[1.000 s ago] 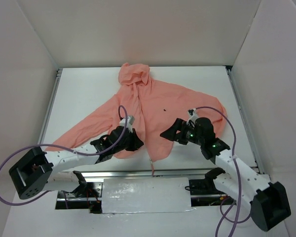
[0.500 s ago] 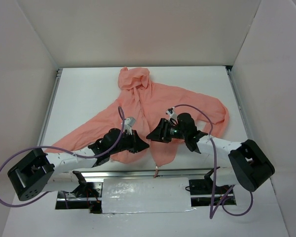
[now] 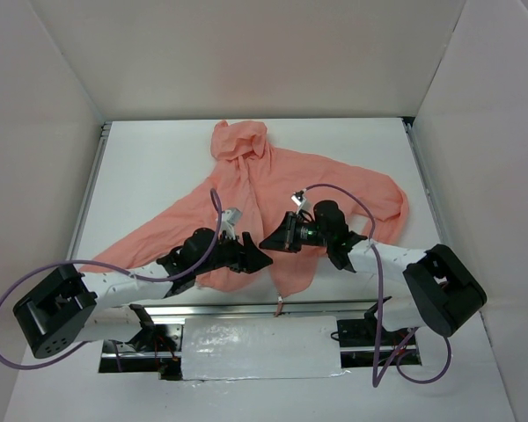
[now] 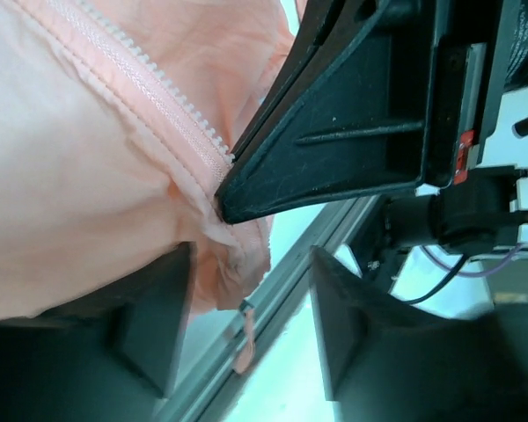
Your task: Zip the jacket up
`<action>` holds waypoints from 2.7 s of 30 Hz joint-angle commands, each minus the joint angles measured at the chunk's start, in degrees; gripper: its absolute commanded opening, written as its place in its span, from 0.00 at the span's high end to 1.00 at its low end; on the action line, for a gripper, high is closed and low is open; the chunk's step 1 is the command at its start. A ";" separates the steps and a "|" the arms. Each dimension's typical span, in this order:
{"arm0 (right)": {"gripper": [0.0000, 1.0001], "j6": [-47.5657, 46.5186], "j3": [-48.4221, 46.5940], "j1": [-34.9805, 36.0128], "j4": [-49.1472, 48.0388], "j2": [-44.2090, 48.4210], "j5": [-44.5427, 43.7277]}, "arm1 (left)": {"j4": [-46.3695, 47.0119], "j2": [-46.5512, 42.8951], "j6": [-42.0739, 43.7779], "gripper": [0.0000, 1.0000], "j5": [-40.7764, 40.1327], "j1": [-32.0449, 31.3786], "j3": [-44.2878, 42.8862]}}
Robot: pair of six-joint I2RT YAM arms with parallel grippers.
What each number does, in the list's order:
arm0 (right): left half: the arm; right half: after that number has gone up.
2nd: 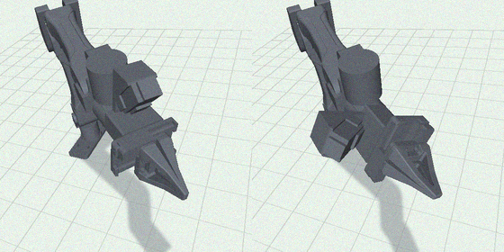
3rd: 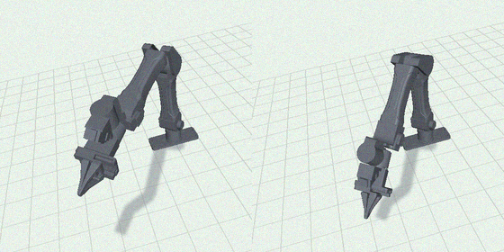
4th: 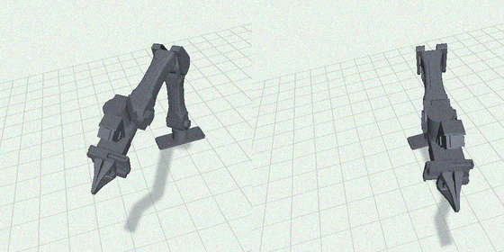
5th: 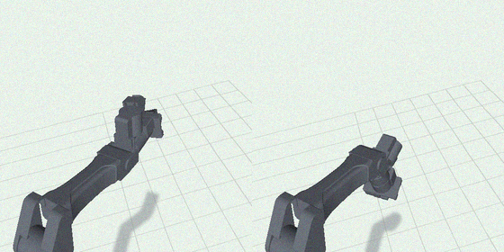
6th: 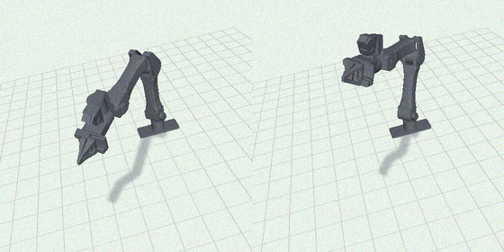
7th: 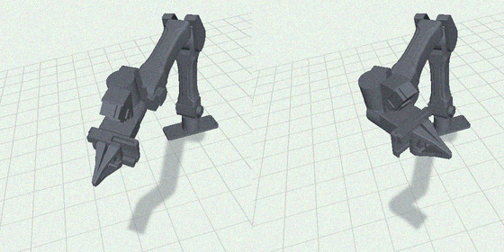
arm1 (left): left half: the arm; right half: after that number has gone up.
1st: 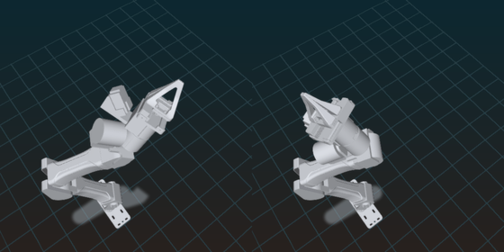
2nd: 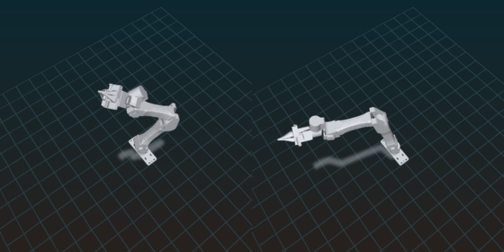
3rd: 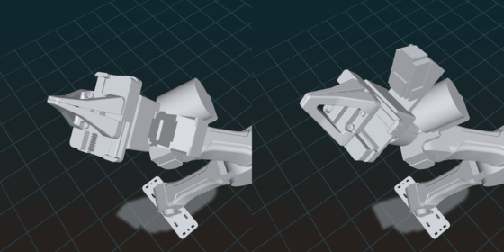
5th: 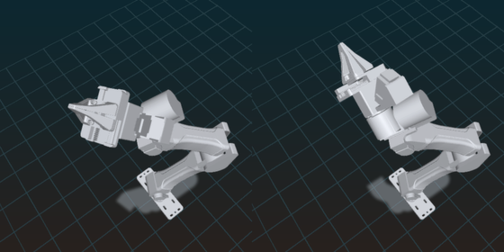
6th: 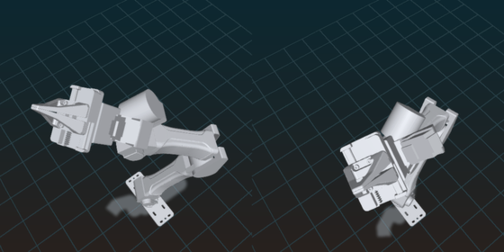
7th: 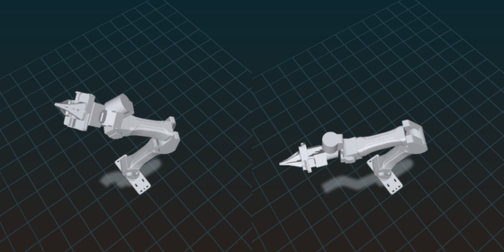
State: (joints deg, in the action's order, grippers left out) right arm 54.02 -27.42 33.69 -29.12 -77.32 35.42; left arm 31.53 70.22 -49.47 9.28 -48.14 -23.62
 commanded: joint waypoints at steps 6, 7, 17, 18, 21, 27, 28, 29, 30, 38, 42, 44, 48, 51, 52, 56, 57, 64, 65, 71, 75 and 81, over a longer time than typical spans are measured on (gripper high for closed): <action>1.00 -7.34 -4.83 0.67 6.09 0.94 -1.05 | -0.15 -3.94 1.40 0.36 -1.10 0.50 0.68; 1.00 -7.61 -4.92 0.67 6.44 1.03 -1.23 | -0.15 -4.12 1.48 0.37 -1.28 0.50 0.76; 1.00 -9.46 -5.63 0.67 9.17 1.47 -2.63 | 1.87 -2.72 1.57 0.42 0.56 0.85 1.99; 1.00 -9.46 -5.71 0.59 9.17 1.56 -2.46 | 2.04 -2.72 1.66 0.43 0.74 0.85 2.00; 1.00 -9.20 -5.89 0.67 8.65 1.38 -1.76 | 2.40 -1.66 1.92 0.42 1.09 0.85 1.91; 1.00 -9.11 -6.51 0.58 8.64 1.91 -0.88 | 4.68 1.06 2.19 0.45 2.94 0.85 2.26; 1.00 -9.11 -6.59 0.50 8.65 2.00 -0.79 | 5.29 1.32 2.01 0.45 3.20 0.94 2.69; 1.00 -9.19 -6.68 0.50 8.65 2.00 -0.62 | 6.60 1.33 1.84 0.45 3.38 0.94 2.96; 1.00 -9.20 -6.68 0.58 8.73 1.82 -0.53 | 7.14 1.41 2.01 0.45 3.55 0.94 3.05; 1.00 -9.11 -6.94 0.50 8.38 0.33 0.35 | 9.42 2.56 2.54 0.52 4.35 1.12 2.87; 1.00 -9.63 -7.21 0.58 9.00 0.06 0.18 | 10.66 1.86 2.45 0.52 4.61 1.38 3.66; 1.00 -10.33 -7.47 0.50 10.31 0.06 -0.26 | 10.84 0.80 2.45 0.52 4.43 1.73 4.37; 1.00 -11.04 -7.56 0.50 11.02 0.50 -0.79 | 9.34 -1.04 3.15 0.53 3.47 2.17 5.07; 1.00 -10.78 -7.47 0.50 10.58 0.24 -0.44 | 8.90 -1.40 3.33 0.60 3.20 2.44 5.33; 1.00 -10.52 -7.39 0.50 9.97 0.06 -0.26 | 9.51 -1.14 3.16 0.62 3.64 2.70 5.51; 1.00 -9.90 -7.30 0.50 8.82 -0.64 0.79 | 11.62 -0.17 2.45 0.60 4.43 2.88 5.95; 1.00 -9.72 -7.38 0.50 8.73 -0.81 1.05 | 11.97 0.36 2.19 0.58 4.52 2.88 6.04; 1.00 -9.46 -7.38 0.50 8.03 -1.34 1.49 | 15.49 1.77 1.40 0.49 6.54 3.05 6.04; 1.00 -9.46 -7.30 0.50 8.03 -1.43 1.58 | 15.84 1.85 1.40 0.49 6.63 3.05 6.04; 1.00 -8.93 -7.38 0.50 7.15 -1.61 1.76 | 17.07 3.43 1.40 0.51 7.68 3.14 5.60; 1.00 -9.02 -7.30 0.50 7.59 -1.43 1.76 | 18.30 3.96 0.87 0.58 7.95 3.14 6.13; 1.00 -8.76 -7.39 0.50 7.24 -1.78 2.02 | 19.53 4.84 0.61 0.66 8.12 3.23 6.39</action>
State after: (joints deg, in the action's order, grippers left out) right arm 45.17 -32.60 33.89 -19.35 -78.67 36.62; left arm 45.95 74.50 -48.49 16.05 -45.28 -17.65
